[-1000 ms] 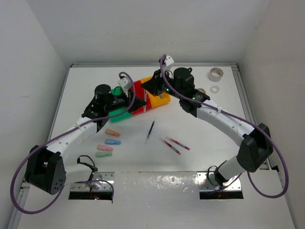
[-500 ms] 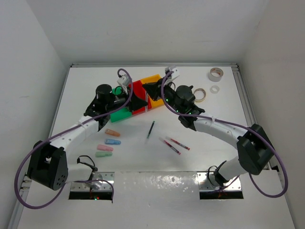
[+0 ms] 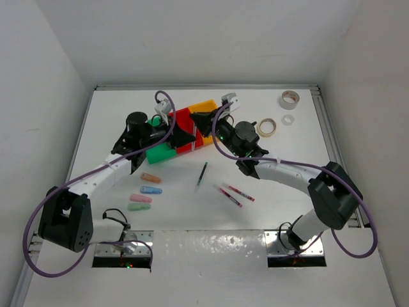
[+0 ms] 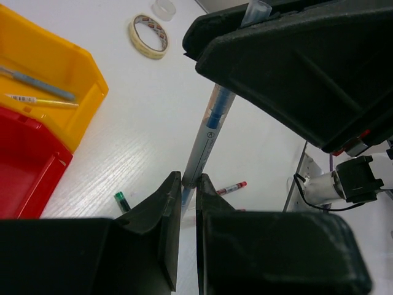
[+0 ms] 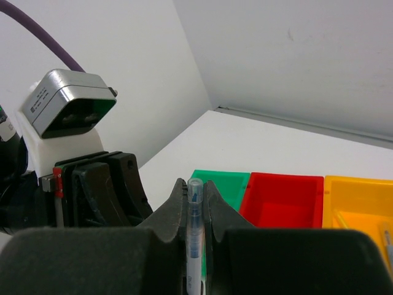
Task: Sort the stationery into containers
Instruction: Close the pen cap on the pen.
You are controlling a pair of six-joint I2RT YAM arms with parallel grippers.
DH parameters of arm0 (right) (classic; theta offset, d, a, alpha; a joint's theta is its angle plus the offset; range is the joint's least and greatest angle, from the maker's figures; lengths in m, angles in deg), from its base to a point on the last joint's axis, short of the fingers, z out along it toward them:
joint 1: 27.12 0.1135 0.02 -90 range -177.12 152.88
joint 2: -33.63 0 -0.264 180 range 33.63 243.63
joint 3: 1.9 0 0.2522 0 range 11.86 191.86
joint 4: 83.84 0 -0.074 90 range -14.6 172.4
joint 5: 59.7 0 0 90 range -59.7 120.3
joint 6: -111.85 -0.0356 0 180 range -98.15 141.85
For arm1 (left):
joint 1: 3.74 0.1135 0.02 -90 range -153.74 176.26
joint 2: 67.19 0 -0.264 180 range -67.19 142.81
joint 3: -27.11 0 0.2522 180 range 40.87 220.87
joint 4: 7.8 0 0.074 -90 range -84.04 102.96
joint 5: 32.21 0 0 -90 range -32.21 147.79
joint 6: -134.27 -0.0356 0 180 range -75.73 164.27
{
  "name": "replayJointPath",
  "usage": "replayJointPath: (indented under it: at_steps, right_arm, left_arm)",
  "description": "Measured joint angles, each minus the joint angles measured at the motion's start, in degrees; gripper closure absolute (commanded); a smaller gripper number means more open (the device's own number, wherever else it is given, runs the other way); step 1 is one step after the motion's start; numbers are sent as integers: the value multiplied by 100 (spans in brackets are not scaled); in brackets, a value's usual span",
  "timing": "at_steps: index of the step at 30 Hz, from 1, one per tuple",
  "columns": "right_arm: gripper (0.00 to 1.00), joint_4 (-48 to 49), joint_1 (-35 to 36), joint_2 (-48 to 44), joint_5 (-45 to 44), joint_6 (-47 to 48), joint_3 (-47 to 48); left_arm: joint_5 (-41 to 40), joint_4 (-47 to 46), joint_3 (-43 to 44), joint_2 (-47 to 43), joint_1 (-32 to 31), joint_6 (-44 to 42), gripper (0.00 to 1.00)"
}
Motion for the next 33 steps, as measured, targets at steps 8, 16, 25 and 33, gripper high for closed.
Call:
replayJointPath:
  at_steps: [8,16,25,33]
  right_arm:
    - [100,111,107,125,-24,227,48]
    - [100,232,197,221,-17,549,-46]
    - [100,330,323,269,-4,918,-138]
    - [100,-1088,542,614,308,1259,-573]
  left_arm:
    - [72,9,-37,7,105,-24,100]
    - [92,44,-120,7,232,-17,100]
    - [127,79,-216,7,319,-125,100]
    - [-254,-942,-48,-133,717,31,100]
